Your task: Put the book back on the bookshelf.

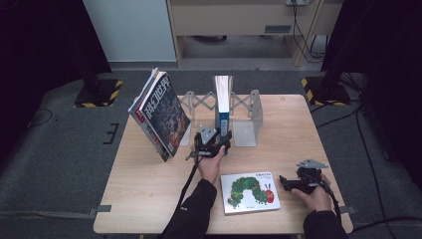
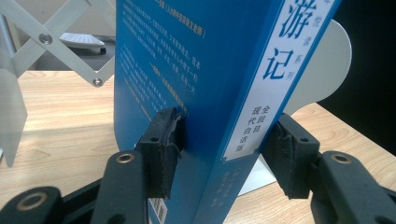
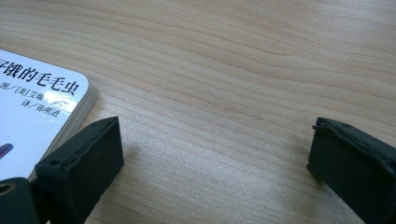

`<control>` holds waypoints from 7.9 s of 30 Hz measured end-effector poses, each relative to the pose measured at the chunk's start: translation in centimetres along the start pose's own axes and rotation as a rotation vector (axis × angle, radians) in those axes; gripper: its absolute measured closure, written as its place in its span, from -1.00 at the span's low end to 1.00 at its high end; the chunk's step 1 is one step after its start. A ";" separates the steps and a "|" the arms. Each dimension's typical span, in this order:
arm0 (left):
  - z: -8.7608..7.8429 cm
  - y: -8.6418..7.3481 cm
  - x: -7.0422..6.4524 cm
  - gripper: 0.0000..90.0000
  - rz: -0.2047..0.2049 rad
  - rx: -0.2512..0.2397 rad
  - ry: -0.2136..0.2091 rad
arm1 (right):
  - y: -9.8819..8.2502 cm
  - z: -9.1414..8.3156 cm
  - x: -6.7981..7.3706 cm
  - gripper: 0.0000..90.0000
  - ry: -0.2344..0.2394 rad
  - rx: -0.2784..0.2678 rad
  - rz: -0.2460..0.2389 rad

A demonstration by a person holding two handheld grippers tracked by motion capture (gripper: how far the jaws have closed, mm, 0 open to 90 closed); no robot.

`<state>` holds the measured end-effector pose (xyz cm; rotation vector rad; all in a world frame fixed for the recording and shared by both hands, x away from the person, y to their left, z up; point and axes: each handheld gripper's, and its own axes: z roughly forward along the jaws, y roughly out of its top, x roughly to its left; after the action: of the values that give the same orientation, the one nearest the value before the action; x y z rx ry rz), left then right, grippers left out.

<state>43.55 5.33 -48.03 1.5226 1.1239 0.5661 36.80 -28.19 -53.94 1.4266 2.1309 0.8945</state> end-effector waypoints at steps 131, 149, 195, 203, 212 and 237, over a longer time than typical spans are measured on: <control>-8.3 -8.0 1.9 -0.69 0.358 0.511 -0.186 | -0.2 -2.2 2.8 -0.04 0.244 -0.027 0.059; -8.7 -8.3 1.6 -0.98 0.332 0.532 -0.139 | -0.6 -2.1 4.1 0.10 0.314 -0.021 0.108; -8.3 -8.3 0.9 -0.91 0.343 0.526 -0.152 | 0.4 -1.6 4.4 0.01 0.376 -0.115 0.174; -8.1 -8.3 0.9 -0.99 0.337 0.532 -0.139 | -0.2 -1.4 3.8 0.01 0.347 -0.078 0.182; -8.1 -8.3 0.9 -1.00 0.332 0.535 -0.135 | -0.2 -1.3 4.2 0.02 0.369 -0.069 0.184; -7.9 -8.3 0.7 -1.00 0.324 0.533 -0.122 | 1.0 -2.8 3.8 0.10 0.411 -0.289 0.259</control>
<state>34.46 9.24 -53.72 2.1951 0.9828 0.3948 34.13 -25.22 -51.21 1.4835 1.9979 1.6446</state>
